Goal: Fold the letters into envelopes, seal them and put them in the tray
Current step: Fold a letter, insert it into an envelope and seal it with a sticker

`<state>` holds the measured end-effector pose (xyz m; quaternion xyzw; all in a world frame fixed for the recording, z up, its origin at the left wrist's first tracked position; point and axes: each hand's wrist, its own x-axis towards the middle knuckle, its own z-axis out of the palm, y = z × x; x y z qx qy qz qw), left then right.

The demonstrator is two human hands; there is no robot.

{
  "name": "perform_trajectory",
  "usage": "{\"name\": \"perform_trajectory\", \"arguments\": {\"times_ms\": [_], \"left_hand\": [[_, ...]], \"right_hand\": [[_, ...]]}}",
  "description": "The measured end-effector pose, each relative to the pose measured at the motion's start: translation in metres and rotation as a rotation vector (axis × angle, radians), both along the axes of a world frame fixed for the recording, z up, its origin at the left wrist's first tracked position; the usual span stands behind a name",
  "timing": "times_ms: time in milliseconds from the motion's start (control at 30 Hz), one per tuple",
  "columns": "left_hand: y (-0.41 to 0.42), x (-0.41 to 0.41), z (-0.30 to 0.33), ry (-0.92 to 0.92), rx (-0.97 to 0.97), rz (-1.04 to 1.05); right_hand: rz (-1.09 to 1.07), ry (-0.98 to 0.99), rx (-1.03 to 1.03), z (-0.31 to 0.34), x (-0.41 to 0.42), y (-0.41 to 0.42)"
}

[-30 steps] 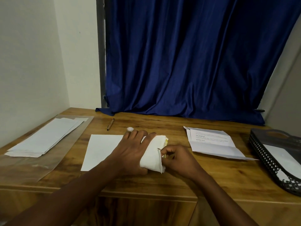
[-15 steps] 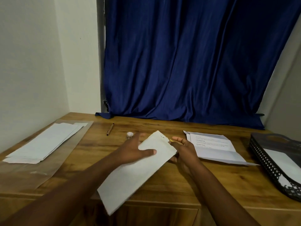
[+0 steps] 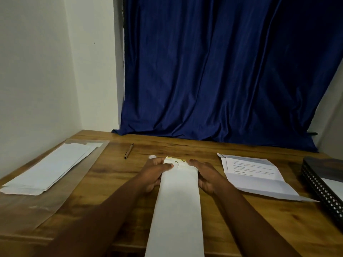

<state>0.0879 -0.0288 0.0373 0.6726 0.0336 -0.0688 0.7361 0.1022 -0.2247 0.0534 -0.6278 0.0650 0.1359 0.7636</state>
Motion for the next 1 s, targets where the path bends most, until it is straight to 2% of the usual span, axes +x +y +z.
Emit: {"name": "perform_trajectory", "arguments": {"times_ms": [67, 233, 367, 533, 700, 1000], "left_hand": [[-0.004, 0.011, -0.003, -0.036, -0.004, 0.052], [-0.006, 0.028, -0.010, -0.146, 0.060, 0.074], [-0.001, 0.031, -0.016, -0.191, 0.074, 0.070], [-0.001, 0.034, -0.022, -0.229, 0.118, 0.042], [-0.002, 0.036, -0.026, -0.294, 0.208, 0.062], [-0.002, 0.028, -0.020, -0.350, 0.180, 0.016]], "right_hand": [[0.038, -0.051, 0.063, -0.004, 0.007, -0.003], [0.100, -0.265, -0.100, -0.018, 0.020, -0.008], [0.051, -0.372, -0.186, -0.022, 0.024, -0.008], [-0.007, -0.391, -0.228, -0.024, 0.023, -0.009], [0.053, -0.410, -0.241, -0.023, 0.020, -0.005], [0.089, -0.439, -0.257, -0.023, 0.016, -0.002]]}}
